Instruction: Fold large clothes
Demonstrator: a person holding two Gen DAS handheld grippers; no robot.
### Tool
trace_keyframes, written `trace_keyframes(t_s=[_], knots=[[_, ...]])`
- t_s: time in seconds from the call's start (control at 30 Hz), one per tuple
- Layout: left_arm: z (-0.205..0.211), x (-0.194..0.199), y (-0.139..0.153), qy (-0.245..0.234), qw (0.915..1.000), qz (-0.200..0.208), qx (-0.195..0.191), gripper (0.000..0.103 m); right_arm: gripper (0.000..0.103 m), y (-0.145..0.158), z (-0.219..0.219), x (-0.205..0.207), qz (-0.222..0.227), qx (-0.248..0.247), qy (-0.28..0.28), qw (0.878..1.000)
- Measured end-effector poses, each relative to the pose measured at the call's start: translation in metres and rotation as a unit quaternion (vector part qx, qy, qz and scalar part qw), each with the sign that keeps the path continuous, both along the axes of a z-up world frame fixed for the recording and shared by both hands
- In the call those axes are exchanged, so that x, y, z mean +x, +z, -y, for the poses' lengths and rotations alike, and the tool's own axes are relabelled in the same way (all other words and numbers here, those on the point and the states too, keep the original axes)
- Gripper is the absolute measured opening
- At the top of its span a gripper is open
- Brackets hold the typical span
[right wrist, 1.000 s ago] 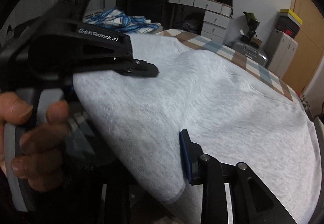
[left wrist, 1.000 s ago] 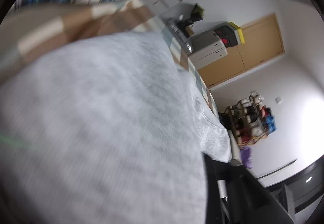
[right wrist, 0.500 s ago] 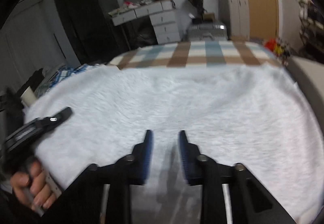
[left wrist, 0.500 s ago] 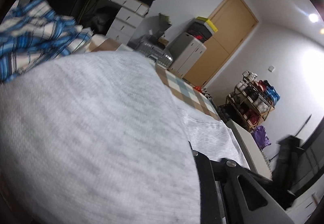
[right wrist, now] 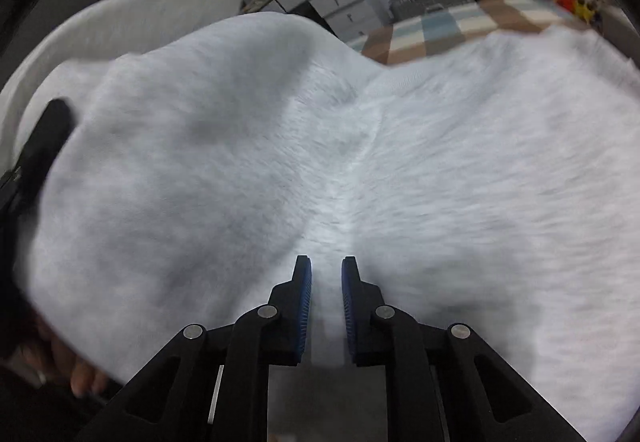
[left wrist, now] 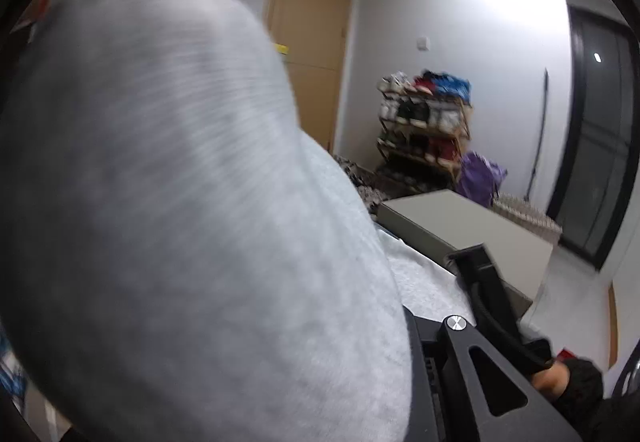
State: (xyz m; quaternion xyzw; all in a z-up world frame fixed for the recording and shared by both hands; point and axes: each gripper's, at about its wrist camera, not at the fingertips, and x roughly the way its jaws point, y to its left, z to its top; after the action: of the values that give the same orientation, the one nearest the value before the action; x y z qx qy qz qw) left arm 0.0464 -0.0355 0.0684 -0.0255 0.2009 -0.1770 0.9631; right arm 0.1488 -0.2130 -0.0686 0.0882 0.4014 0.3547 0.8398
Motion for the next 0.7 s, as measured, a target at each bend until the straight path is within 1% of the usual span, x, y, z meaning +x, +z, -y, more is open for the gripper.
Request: trace_keyframes(t_s=[0.03, 0.07, 0.1, 0.13, 0.17, 0.23, 0.27, 0.3, 0.33, 0.37, 0.43, 0.47, 0.53, 0.57, 0.6, 0.63, 0.7], knots=[[0.009, 0.004, 0.004, -0.006, 0.9999, -0.007, 0.013, 0.012, 0.019, 0.007, 0.014, 0.000, 0.010, -0.004, -0.010, 1.000], [0.023, 0.010, 0.009, -0.011, 0.9992, -0.017, 0.034, 0.012, 0.020, 0.015, 0.032, -0.002, 0.019, -0.003, -0.023, 1.000], [0.034, 0.014, 0.011, -0.013, 0.9985, -0.025, 0.047, 0.012, 0.022, 0.021, 0.050, -0.002, 0.027, 0.001, -0.044, 0.999], [0.045, 0.019, 0.014, -0.019, 0.9974, -0.034, 0.060, 0.012, 0.026, 0.027, 0.069, -0.005, 0.033, 0.005, -0.066, 0.997], [0.065, 0.026, 0.015, -0.029, 0.9946, -0.044, 0.089, 0.012, 0.032, 0.033, 0.089, -0.007, 0.040, 0.012, -0.087, 0.995], [0.096, 0.033, 0.010, -0.035, 0.9898, -0.052, 0.128, 0.013, 0.038, 0.040, 0.130, -0.014, 0.053, 0.027, -0.129, 0.990], [0.117, 0.039, 0.001, -0.042, 0.9853, -0.062, 0.154, 0.014, 0.041, 0.041, 0.142, -0.015, 0.054, 0.033, -0.144, 0.988], [0.141, 0.047, -0.014, -0.057, 0.9804, -0.077, 0.172, 0.020, 0.041, 0.040, 0.156, -0.016, 0.052, 0.040, -0.161, 0.985], [0.155, 0.053, -0.025, -0.067, 0.9778, -0.092, 0.176, 0.029, 0.041, 0.038, 0.167, -0.016, 0.048, 0.042, -0.176, 0.982], [0.172, 0.061, -0.044, -0.079, 0.9733, -0.117, 0.181, 0.035, 0.041, 0.038, 0.179, -0.011, 0.041, 0.038, -0.197, 0.979], [0.199, 0.074, -0.086, -0.097, 0.9583, -0.173, 0.206, 0.048, 0.041, 0.037, 0.195, -0.013, 0.029, 0.029, -0.232, 0.972], [0.205, 0.073, -0.100, -0.092, 0.9540, -0.177, 0.224, 0.051, 0.041, 0.036, 0.204, -0.016, 0.028, 0.027, -0.243, 0.969], [0.209, 0.063, -0.107, -0.092, 0.9535, -0.159, 0.239, 0.062, 0.041, 0.043, 0.216, -0.028, 0.039, 0.046, -0.243, 0.968], [0.208, 0.059, -0.105, -0.098, 0.9548, -0.155, 0.234, 0.065, 0.042, 0.046, 0.214, -0.028, 0.046, 0.051, -0.243, 0.968], [0.204, 0.055, -0.102, -0.104, 0.9572, -0.155, 0.221, 0.067, 0.042, 0.048, 0.213, -0.029, 0.052, 0.059, -0.237, 0.968], [0.200, 0.051, -0.098, -0.108, 0.9595, -0.154, 0.210, 0.068, 0.043, 0.051, 0.213, -0.028, 0.054, 0.067, -0.227, 0.970], [0.193, 0.046, -0.093, -0.119, 0.9601, -0.146, 0.207, 0.068, 0.044, 0.049, 0.202, -0.024, 0.055, 0.071, -0.198, 0.976]])
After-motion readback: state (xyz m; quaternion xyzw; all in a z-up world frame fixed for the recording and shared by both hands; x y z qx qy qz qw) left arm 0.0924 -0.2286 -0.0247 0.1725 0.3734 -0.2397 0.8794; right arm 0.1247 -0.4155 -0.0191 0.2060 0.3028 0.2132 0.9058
